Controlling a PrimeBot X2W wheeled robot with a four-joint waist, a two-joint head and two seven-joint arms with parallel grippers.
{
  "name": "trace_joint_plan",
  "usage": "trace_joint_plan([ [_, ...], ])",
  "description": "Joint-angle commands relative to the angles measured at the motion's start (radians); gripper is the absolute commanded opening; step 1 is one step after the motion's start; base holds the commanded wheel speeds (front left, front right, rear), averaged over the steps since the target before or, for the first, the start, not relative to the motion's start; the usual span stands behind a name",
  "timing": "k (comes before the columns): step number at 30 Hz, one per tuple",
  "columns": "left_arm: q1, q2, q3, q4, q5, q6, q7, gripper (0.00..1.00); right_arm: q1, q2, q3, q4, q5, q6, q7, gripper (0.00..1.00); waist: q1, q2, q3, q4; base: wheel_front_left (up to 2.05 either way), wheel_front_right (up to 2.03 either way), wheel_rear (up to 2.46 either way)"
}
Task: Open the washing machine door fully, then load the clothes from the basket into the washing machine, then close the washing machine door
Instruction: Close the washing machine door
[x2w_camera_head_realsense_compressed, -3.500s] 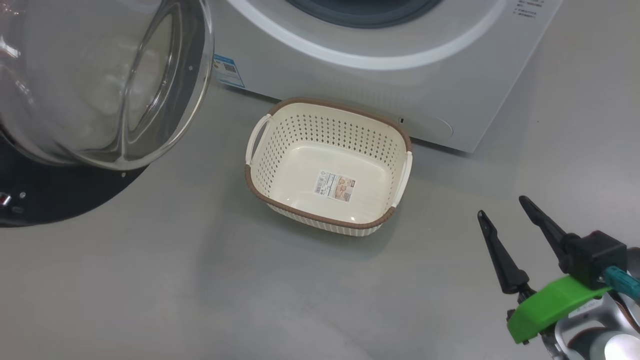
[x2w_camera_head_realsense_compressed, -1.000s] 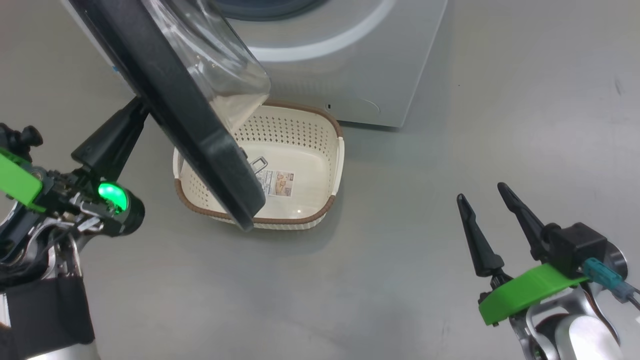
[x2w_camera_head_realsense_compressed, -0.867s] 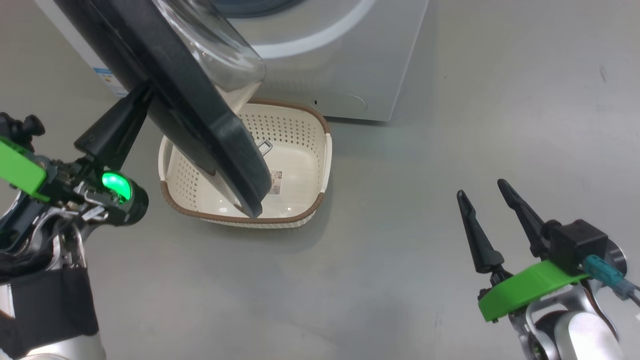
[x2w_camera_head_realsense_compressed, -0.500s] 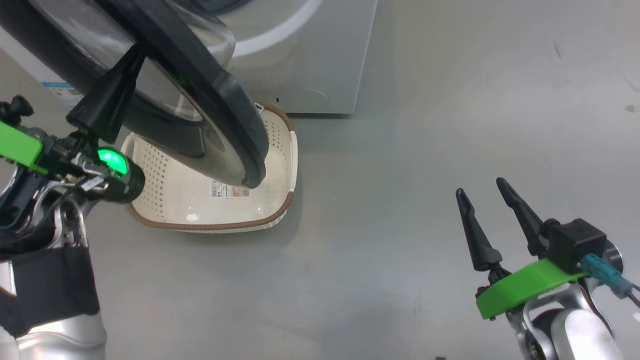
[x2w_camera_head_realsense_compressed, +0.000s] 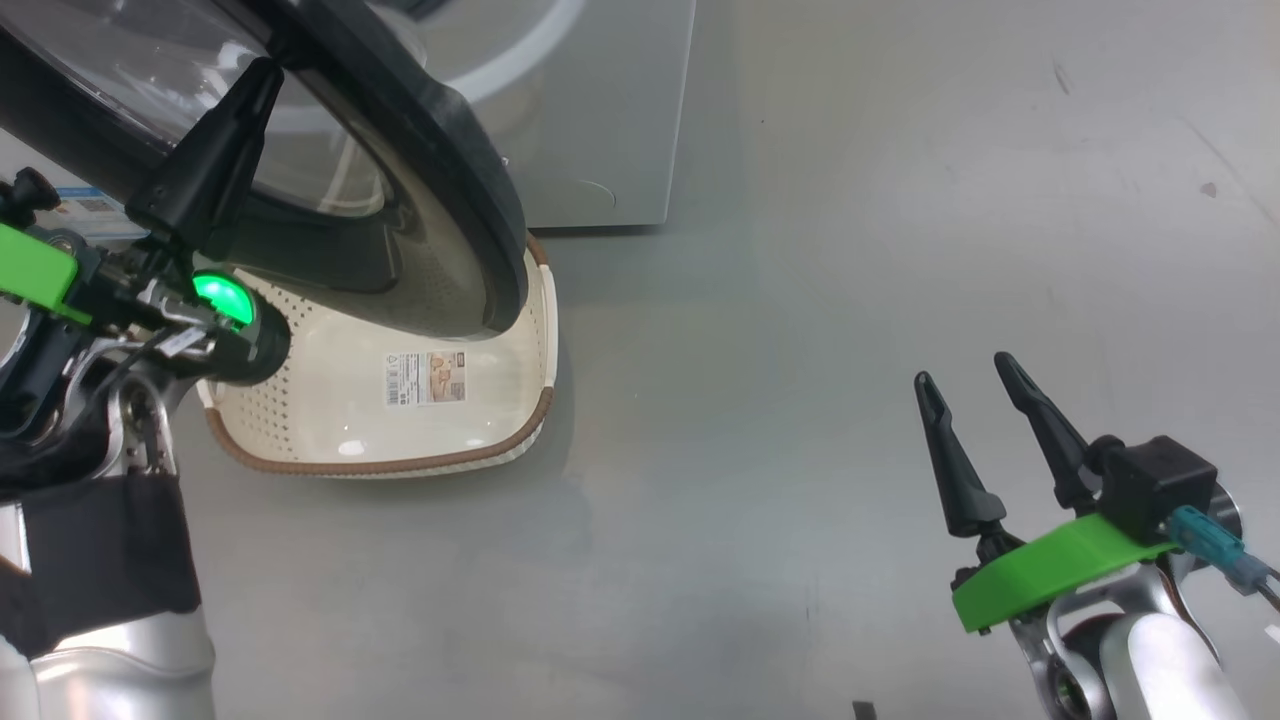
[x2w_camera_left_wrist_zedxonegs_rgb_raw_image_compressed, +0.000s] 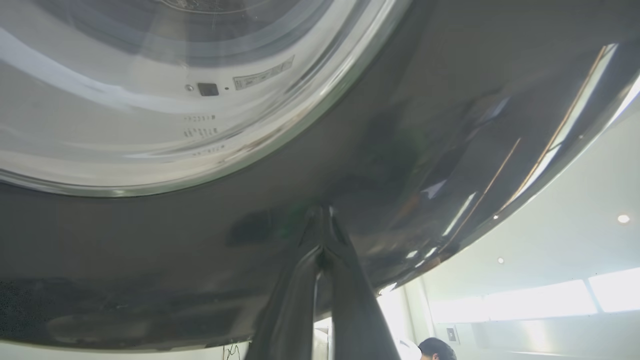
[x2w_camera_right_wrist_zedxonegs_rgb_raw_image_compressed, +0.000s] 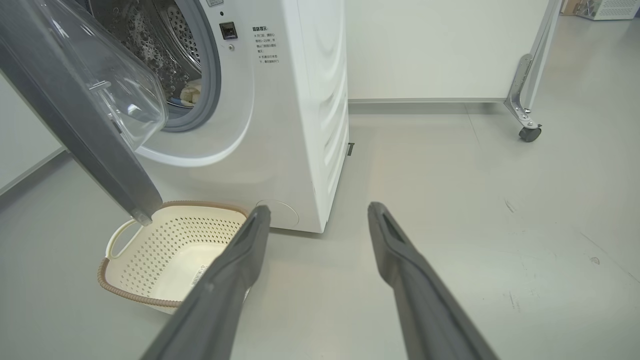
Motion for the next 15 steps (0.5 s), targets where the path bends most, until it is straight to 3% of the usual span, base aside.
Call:
trace_joint_plan([
  [1,-0.016,0.025,0.025,-0.043,-0.005,-0.007,-0.002,0.00,-0.034,-0.001,0.014,-0.028,0.006,0.004,-0.013,1.00,0.0000,0.0000,-0.002,0.003,0.00,0.00,0.00],
  [15,0.169,0.025,0.015,-0.186,-0.042,-0.007,-0.092,0.00,-0.033,0.000,-0.044,0.001,0.012,0.004,-0.043,1.00,0.0000,0.0000,-0.066,0.046,0.00,0.00,0.00],
])
